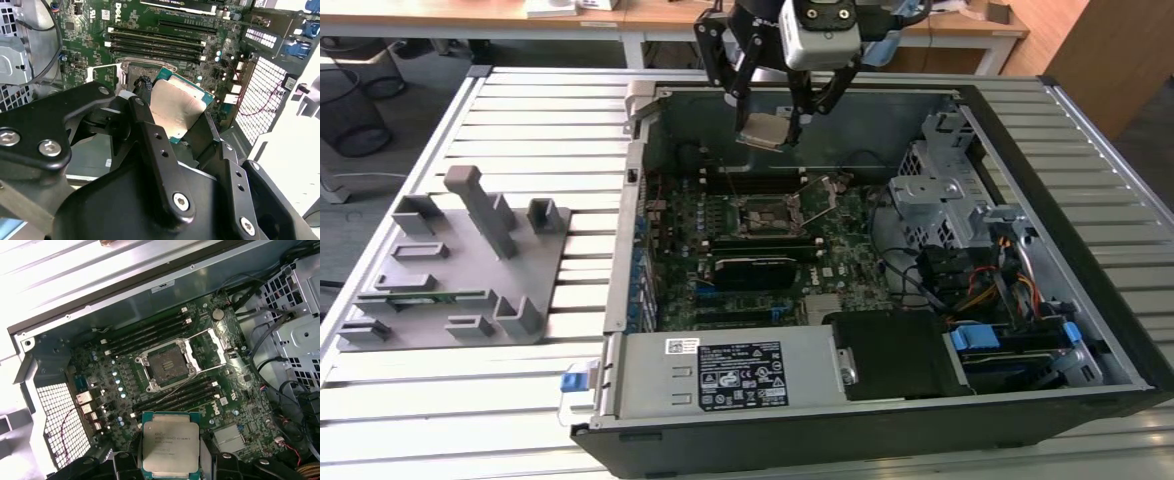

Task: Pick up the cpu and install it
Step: 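Place the cpu into insertion slot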

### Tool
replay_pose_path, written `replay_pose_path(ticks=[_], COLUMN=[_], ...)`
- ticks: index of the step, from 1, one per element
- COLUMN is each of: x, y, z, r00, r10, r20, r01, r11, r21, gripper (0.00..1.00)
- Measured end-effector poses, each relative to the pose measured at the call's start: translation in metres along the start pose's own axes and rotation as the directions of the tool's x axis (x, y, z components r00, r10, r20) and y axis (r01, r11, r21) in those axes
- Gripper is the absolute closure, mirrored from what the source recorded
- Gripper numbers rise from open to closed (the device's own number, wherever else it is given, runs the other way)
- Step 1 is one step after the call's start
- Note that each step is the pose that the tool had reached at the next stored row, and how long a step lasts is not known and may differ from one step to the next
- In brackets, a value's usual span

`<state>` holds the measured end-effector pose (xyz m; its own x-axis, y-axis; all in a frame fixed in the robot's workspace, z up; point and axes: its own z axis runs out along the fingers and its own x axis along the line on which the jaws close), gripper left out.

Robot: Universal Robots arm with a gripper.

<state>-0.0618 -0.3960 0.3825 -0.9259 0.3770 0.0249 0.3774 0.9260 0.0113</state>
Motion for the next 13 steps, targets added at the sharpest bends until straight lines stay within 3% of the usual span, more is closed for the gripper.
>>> replay_pose_path(ticks=[4, 7, 13], x=[0.0, 0.0, 0.0], y=[0.0, 0.0, 0.0], z=[0.0001, 0.0002, 0.0007], r00=[0.9997, 0.9979, 0.9864], r10=[0.022, 0.065, 0.164], r20=[0.0003, 0.0008, 0.0021], r01=[-0.022, -0.065, -0.164], r11=[0.9997, 0.9979, 0.9864], r21=[-0.0006, -0.0013, -0.0032], gripper=[0.46, 0.46, 0.46])
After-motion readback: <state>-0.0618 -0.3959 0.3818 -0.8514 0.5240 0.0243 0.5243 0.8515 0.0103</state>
